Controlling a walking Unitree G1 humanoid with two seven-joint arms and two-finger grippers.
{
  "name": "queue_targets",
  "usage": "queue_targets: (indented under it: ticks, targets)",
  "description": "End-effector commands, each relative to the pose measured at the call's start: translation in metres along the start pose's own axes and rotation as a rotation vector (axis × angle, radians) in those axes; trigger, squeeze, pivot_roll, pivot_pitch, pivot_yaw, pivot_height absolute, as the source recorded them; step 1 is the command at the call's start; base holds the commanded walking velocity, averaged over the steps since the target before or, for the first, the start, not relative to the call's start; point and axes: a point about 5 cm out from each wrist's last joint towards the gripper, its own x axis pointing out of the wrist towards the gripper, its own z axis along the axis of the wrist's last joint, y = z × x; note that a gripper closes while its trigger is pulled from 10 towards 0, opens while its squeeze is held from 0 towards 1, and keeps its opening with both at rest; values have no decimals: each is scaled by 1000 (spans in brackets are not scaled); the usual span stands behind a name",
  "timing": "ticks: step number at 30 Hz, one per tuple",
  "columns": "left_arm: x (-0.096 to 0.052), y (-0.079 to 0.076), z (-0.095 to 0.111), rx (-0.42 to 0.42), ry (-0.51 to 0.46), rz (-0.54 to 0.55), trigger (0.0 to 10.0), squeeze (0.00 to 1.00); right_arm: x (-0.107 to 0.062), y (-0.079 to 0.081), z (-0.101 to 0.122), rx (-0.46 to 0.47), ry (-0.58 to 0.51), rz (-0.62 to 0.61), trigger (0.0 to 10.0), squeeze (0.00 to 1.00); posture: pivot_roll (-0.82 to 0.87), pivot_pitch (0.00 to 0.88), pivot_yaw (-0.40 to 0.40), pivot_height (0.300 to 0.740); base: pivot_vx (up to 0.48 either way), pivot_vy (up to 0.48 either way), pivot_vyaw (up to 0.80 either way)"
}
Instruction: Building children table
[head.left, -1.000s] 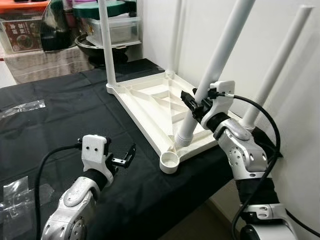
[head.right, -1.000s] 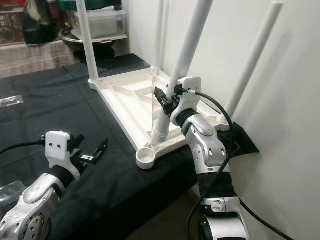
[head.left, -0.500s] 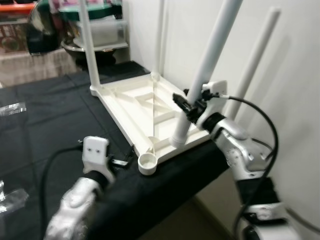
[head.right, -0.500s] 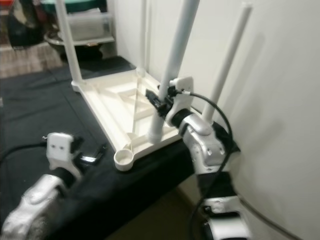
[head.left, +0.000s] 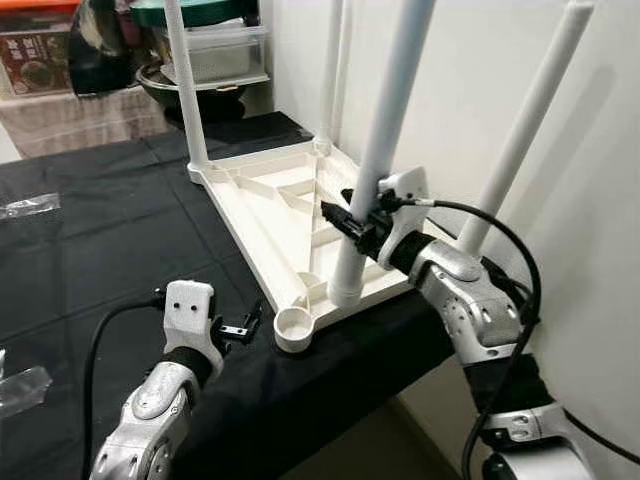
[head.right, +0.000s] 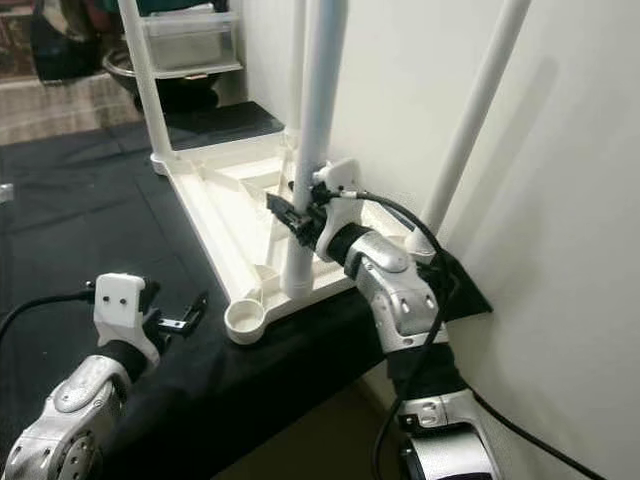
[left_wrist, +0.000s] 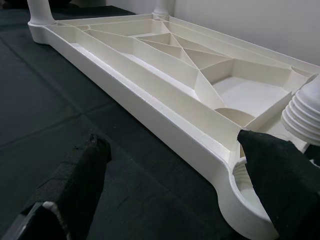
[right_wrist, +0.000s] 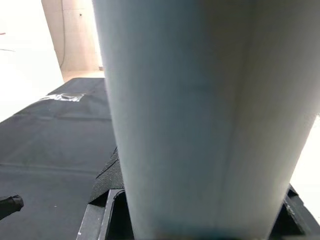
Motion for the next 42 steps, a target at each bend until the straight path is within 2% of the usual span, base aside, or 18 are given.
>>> queue_targets:
  ticks: [1, 4, 10, 21, 25, 31, 42]
  targets:
    - [-3, 6, -7, 13, 34, 31, 10000, 0, -2, 4, 1, -19, -2, 29, 10000, 0, 48, 0, -77, 740, 0, 0, 0]
    - [-8, 16, -17, 26, 92, 99, 10000, 0, -1, 16, 0, -32, -1, 102, 10000, 0, 48, 0, -77, 740, 0, 0, 0]
    - [-18, 29, -24, 32, 123, 164, 10000, 0, -1, 31, 1, -55, -29, 208, 10000, 0, 56, 0, -78, 740, 0, 0, 0]
    - [-27, 36, -29, 46, 147, 191, 10000, 0, 1, 46, -1, -74, -33, 299, 10000, 0, 63, 0, -81, 740, 0, 0, 0]
    - [-28, 37, -31, 48, 155, 201, 10000, 0, 4, 58, -7, -82, -23, 349, 10000, 0, 72, 0, -88, 740, 0, 0, 0]
    - [-26, 34, -31, 43, 154, 197, 10000, 0, 11, 61, -16, -93, 3, 357, 10000, 0, 72, 0, -87, 740, 0, 0, 0]
    - [-29, 35, -31, 40, 152, 207, 10000, 0, 22, 52, -25, -85, 47, 332, 10000, 0, 90, 0, -103, 740, 0, 0, 0]
